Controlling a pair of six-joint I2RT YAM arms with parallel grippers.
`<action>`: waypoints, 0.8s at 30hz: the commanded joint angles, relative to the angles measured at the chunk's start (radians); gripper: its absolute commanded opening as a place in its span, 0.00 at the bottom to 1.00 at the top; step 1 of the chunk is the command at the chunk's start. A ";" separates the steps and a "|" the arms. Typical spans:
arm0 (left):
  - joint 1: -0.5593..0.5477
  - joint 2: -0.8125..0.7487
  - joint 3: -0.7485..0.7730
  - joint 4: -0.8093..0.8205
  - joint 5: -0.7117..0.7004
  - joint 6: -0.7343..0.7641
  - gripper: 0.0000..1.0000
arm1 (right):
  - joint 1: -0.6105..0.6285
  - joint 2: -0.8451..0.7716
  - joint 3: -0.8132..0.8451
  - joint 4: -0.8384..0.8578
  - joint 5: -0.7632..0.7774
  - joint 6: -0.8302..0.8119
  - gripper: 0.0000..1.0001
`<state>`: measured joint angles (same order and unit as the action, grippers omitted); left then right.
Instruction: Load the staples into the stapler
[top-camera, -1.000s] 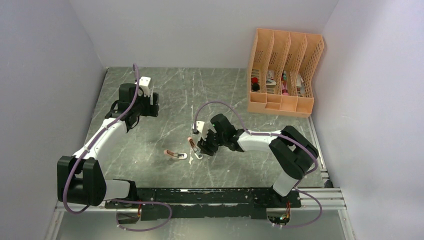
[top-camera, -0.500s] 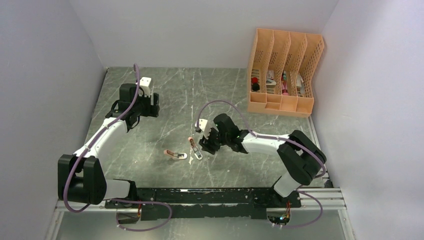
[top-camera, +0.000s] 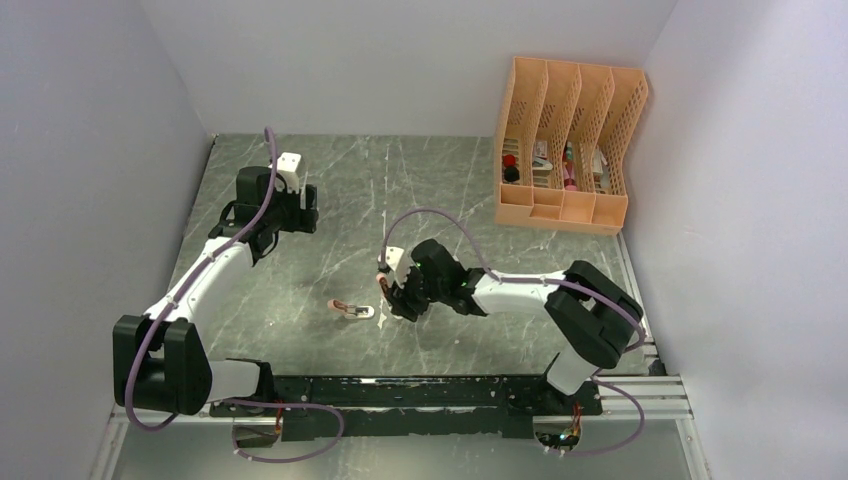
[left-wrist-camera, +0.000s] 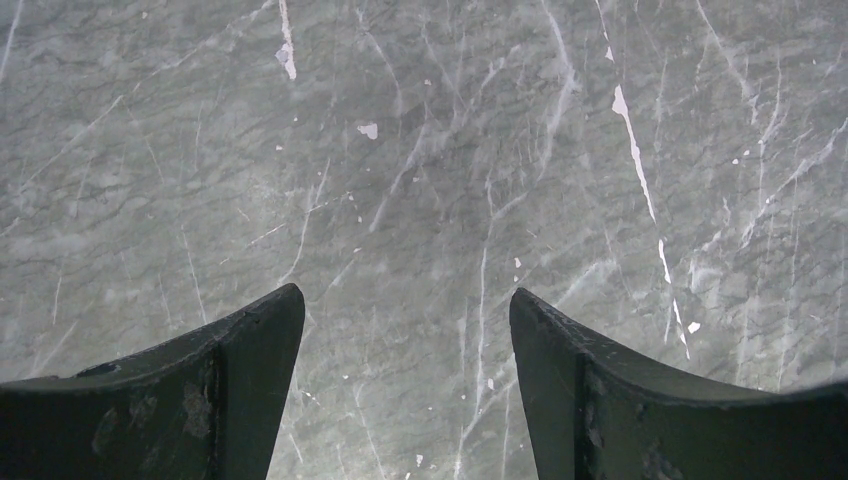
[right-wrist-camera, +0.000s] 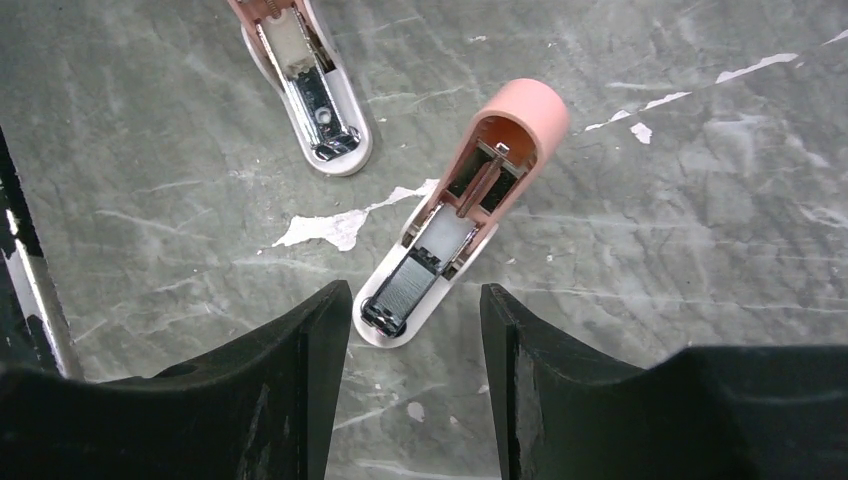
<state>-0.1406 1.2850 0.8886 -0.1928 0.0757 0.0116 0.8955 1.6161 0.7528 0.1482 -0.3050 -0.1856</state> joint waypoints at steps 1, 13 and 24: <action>-0.004 -0.020 0.023 -0.008 0.027 0.005 0.79 | 0.013 0.017 0.025 0.022 0.033 0.059 0.55; -0.004 -0.021 0.022 -0.011 0.028 0.007 0.79 | 0.024 0.049 0.020 -0.053 0.198 0.041 0.55; -0.004 -0.024 0.023 -0.012 0.024 0.007 0.79 | 0.014 0.032 0.005 -0.047 0.240 0.022 0.40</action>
<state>-0.1406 1.2816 0.8886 -0.1932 0.0761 0.0120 0.9291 1.6470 0.7666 0.1432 -0.1612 -0.1322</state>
